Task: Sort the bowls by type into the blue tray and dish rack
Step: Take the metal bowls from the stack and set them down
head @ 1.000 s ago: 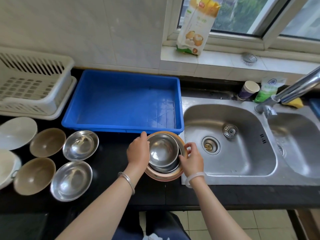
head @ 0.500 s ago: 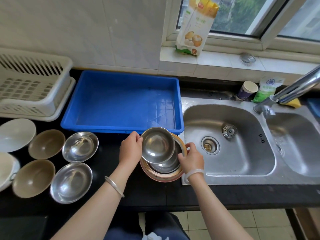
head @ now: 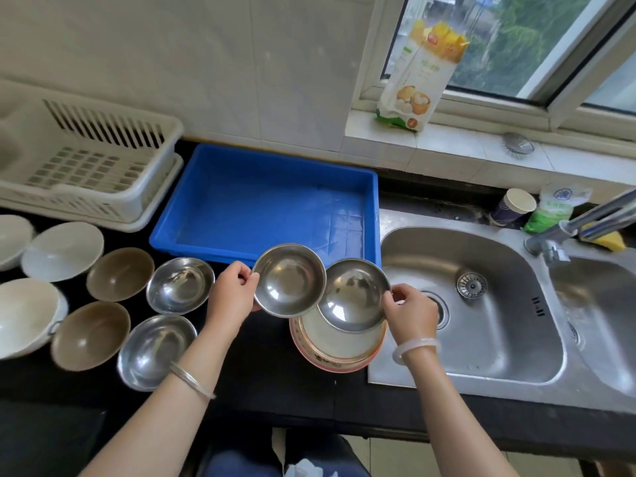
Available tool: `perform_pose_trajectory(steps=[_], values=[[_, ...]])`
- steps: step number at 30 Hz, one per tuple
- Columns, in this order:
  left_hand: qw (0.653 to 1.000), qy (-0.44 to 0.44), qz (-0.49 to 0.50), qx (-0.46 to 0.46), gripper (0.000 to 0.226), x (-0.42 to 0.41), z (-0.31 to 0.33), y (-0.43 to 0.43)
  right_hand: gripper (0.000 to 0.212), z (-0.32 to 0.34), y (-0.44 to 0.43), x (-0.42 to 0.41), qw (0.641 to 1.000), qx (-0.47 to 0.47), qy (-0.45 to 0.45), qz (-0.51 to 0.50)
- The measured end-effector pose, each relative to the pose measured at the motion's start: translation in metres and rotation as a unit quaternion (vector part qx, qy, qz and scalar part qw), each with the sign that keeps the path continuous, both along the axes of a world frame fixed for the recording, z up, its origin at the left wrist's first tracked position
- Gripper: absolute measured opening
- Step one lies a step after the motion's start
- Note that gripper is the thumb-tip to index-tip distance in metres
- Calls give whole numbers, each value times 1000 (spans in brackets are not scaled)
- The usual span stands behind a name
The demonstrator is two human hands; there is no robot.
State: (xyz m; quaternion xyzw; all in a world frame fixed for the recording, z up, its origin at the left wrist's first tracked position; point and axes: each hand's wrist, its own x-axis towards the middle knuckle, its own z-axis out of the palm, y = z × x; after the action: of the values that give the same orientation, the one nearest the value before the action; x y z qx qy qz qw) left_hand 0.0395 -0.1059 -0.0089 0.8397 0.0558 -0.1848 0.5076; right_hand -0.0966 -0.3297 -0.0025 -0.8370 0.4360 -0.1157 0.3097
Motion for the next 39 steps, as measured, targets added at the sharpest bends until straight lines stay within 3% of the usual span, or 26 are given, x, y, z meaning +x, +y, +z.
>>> perform_pose_trajectory(steps=[10, 16, 20, 25, 29, 39], values=[[990, 16, 136, -27, 8, -43, 1, 60, 16, 18, 9, 61, 993, 64, -10, 103], [982, 41, 181, -20, 12, -77, -15, 90, 20, 11, 50, 98, 970, 158, 41, 182], [979, 69, 192, 7, 10, -91, -28, 99, 22, -1, 75, 114, 951, 166, 104, 238], [978, 99, 177, 47, 18, -102, -44, 104, 14, -12, 99, 130, 935, 118, 176, 285], [978, 108, 171, 50, 22, -102, -51, 102, 21, -18, 111, 136, 926, 67, 217, 303], [977, 115, 173, 53, 20, -101, -64, 105, 16, -36, 118, 145, 908, 7, 283, 309]])
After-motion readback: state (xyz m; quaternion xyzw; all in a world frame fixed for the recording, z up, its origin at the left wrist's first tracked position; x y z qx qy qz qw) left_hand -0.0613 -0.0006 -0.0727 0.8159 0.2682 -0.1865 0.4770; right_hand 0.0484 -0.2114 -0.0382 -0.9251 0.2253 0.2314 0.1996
